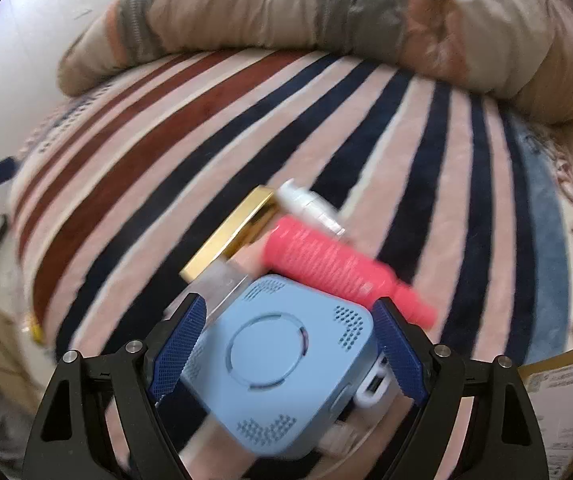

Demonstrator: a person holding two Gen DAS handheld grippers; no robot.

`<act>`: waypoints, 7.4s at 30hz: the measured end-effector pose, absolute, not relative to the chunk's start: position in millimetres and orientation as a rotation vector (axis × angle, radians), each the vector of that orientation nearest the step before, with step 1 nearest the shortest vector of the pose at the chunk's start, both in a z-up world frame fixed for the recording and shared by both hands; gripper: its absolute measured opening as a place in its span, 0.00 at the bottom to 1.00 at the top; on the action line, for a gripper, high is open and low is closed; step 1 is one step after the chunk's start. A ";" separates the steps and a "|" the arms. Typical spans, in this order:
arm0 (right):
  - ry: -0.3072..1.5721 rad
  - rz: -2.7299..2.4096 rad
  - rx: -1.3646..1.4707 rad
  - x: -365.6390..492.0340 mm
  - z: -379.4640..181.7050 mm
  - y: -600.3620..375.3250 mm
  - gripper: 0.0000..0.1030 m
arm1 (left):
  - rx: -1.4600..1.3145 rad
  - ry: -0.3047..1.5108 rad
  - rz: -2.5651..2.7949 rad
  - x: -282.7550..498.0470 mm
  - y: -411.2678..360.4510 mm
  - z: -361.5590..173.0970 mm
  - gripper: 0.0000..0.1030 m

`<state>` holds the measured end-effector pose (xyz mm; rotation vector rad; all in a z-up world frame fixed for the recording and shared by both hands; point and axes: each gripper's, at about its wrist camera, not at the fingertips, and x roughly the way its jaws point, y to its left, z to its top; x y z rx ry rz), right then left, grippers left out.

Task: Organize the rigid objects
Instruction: 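Lower the right gripper onto the light-blue square device and grasp it, then carry the blue device into the cardboard box and open the right gripper, then grasp the clear pink-capped bottle with the left gripper while the right grasps the tape roll, then carry the bottle and tape roll into the box and release both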

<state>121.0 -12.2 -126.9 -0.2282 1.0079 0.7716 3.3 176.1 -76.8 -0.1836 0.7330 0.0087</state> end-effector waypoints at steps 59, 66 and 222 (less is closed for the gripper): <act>0.335 0.679 -0.136 11.8 16.0 -184.8 0.76 | -0.136 0.756 -0.769 60.3 -63.2 38.1 0.50; 0.455 0.577 -0.070 23.0 1.9 -250.5 0.75 | 0.060 0.817 -0.763 80.3 -144.0 33.5 0.43; 0.681 0.398 -0.052 -1.4 -68.1 -302.2 0.62 | 0.215 0.961 -0.738 66.1 -200.2 -14.0 0.28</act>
